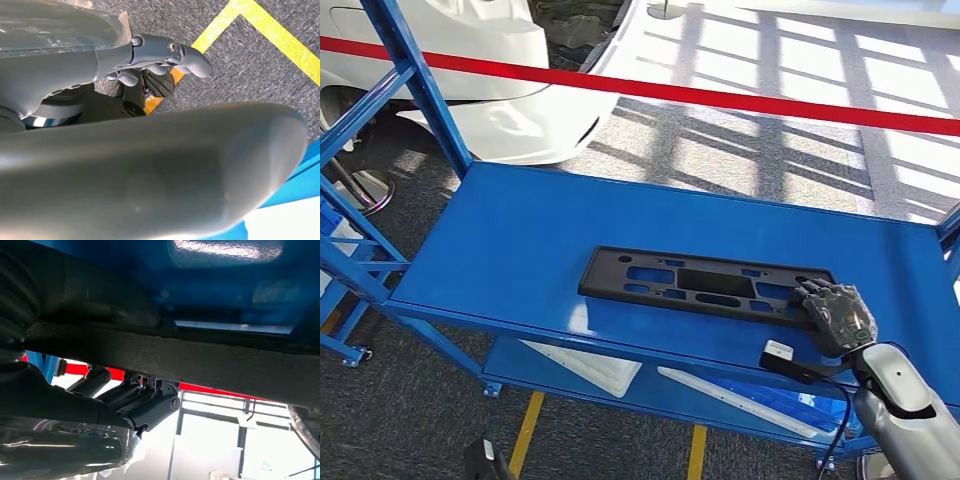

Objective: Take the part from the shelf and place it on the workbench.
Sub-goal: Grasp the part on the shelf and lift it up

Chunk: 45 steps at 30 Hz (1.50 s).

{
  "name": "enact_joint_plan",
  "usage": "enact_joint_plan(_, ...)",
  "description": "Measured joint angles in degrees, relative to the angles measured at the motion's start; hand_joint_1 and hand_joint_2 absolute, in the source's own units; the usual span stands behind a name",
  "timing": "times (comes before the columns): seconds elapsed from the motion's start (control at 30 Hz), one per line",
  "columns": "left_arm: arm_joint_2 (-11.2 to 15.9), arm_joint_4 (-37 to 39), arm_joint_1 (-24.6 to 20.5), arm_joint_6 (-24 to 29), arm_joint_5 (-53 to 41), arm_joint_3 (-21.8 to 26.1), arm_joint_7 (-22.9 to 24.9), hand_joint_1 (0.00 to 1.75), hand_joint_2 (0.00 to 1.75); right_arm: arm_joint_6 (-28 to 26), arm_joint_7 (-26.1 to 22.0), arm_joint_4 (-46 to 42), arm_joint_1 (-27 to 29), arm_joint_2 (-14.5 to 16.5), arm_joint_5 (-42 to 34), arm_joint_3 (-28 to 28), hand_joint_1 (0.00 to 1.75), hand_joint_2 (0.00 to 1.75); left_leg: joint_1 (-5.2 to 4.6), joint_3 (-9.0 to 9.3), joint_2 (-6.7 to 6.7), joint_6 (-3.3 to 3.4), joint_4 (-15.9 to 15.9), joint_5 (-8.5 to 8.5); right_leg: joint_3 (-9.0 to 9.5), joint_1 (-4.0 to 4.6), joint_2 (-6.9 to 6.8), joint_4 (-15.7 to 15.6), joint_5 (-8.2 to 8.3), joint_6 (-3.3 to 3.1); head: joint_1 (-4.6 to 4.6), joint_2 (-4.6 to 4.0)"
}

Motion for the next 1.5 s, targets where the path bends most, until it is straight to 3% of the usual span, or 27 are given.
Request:
enact_joint_plan(0.27,0.00,0.00,0.11,0.38,0.00,0.00,-0.14,0.00,0.00,-3.83,1.50,-6.21,4.43,-0.66,1.63,-2.42,1.75,1.75,0.00,-0.09,-0.07,0.00,0.00,0.00,-0.07,0.00,-0.09,0.00,-0.01,0.00,0.01,0.01)
enact_joint_plan(0.53,0.00,0.00,0.52,1.55,0.00,0.13,-1.28,0.00,0.00,-9.19,6.49,-24.36,15.08,-1.69,11.05,-6.84,1.75,1.75,0.02,-0.46,-0.08,0.00,0.00,0.00,-0.42,0.01,-0.13,0.01,-0.01,0.00,0.00,0.00)
enact_joint_plan(0.73,0.00,0.00,0.61,2.19,0.00,0.41,-1.52,0.00,0.00,-14.89,9.79,-33.30,20.98,-0.52,19.20,-8.15,1.75,1.75,0.03,-0.51,-0.08,0.00,-0.01,0.00,-0.45,0.01,-0.12,0.01,-0.01,0.00,0.00,0.00)
enact_joint_plan(0.9,0.00,0.00,0.98,2.69,0.00,1.37,-2.31,0.00,0.00,-17.68,13.21,-39.93,27.25,3.16,24.06,-9.51,1.75,1.75,0.03,-0.60,-0.10,0.00,-0.01,0.00,-0.53,0.01,-0.14,0.01,-0.02,0.00,0.00,0.00)
enact_joint_plan(1.13,0.00,0.00,1.50,2.30,0.00,2.99,-3.72,0.00,0.00,-18.38,4.75,-50.76,35.15,13.51,24.50,-16.93,1.75,1.75,0.04,-0.63,-0.10,-0.01,-0.02,-0.01,-0.56,0.02,-0.13,0.01,-0.03,-0.02,-0.01,0.00)
enact_joint_plan(1.27,0.01,0.00,1.60,1.84,0.00,3.52,-4.10,0.00,0.00,-18.42,2.62,-55.84,37.82,18.64,24.50,-20.00,1.75,1.75,0.04,-0.62,-0.09,-0.01,-0.02,-0.01,-0.54,0.02,-0.11,0.01,-0.03,-0.02,0.00,0.00)
enact_joint_plan(1.4,0.02,0.00,1.68,1.16,0.00,4.30,-4.25,0.00,1.75,-18.43,0.88,-59.82,39.83,22.27,24.56,-22.14,1.75,1.75,0.03,-0.62,-0.09,-0.01,-0.02,-0.01,-0.54,0.01,-0.11,0.01,-0.03,-0.02,0.00,0.00)
enact_joint_plan(1.5,0.02,0.00,1.71,0.39,0.00,4.68,-4.75,0.00,1.75,-18.43,0.69,-61.99,40.74,24.07,24.56,-22.83,1.75,1.75,0.03,-0.62,-0.09,-0.01,-0.02,-0.01,-0.54,0.01,-0.10,0.01,-0.03,-0.02,0.00,0.00)
